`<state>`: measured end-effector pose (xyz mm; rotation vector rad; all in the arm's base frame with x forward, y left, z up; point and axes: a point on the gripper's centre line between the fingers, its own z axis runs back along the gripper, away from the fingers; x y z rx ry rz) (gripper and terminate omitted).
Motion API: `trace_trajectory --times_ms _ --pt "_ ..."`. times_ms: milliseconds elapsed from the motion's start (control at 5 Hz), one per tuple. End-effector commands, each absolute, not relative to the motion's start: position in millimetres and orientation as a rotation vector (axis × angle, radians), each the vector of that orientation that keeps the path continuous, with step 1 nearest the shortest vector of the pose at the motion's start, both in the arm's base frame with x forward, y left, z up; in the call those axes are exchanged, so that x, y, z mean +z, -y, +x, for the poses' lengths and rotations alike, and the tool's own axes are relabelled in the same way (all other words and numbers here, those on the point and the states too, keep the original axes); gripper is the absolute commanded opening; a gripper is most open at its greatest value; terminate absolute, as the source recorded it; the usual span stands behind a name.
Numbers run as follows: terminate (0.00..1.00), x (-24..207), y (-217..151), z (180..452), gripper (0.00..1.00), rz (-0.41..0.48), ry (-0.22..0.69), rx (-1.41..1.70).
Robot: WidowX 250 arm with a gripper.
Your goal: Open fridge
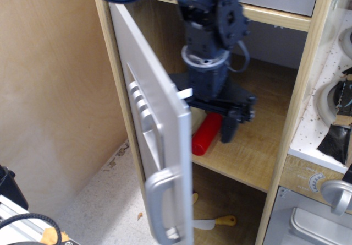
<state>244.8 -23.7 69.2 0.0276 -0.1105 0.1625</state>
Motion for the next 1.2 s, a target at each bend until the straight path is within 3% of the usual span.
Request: trace_trajectory --times_ms 0,600,1000 --pt "0.00 90 -9 237 1.00 0.047 0.162 0.200" --pt "0.00 82 -69 220 1.00 0.052 0.187 0.192" --pt "0.00 85 -83 218 1.00 0.056 0.190 0.180"
